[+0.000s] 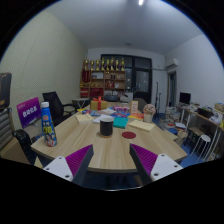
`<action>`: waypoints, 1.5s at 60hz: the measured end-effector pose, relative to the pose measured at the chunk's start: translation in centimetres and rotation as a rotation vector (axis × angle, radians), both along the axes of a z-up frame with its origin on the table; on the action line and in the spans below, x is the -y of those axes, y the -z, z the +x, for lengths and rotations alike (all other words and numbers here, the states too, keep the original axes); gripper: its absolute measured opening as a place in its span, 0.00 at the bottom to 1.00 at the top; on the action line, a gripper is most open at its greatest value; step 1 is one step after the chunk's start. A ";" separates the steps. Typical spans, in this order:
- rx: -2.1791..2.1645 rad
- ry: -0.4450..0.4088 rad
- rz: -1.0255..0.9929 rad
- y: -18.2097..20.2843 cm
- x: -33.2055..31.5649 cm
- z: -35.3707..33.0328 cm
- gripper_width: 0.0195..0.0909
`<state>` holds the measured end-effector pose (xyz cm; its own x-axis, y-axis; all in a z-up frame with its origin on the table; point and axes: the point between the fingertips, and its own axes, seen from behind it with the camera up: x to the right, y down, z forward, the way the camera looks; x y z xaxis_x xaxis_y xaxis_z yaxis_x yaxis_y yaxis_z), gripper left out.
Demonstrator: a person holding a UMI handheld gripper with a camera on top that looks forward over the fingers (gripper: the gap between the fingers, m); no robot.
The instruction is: Pour water
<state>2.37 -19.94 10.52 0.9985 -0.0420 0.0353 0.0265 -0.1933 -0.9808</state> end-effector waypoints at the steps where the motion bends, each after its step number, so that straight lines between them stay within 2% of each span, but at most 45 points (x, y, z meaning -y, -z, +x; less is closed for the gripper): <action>1: -0.003 0.004 0.000 0.0 0.0 0.1 0.90; 16: 0.004 0.005 0.005 -0.3 0.7 0.1 0.90; 29: -0.003 -0.090 0.034 -0.1 1.6 -3.7 0.90; 38: -0.047 -0.187 0.069 -0.3 -0.3 -9.7 0.90; 50: -0.094 -0.334 0.077 -1.1 -3.9 -22.1 0.90; 57: -0.103 -0.377 0.068 -0.8 -6.0 -27.2 0.90; 63: -0.067 -0.346 0.061 0.1 -8.7 -29.6 0.89; 75: 0.036 -0.196 0.078 1.1 -13.3 -29.8 0.90; 90: -0.065 -0.162 0.052 1.9 -17.8 -31.3 0.89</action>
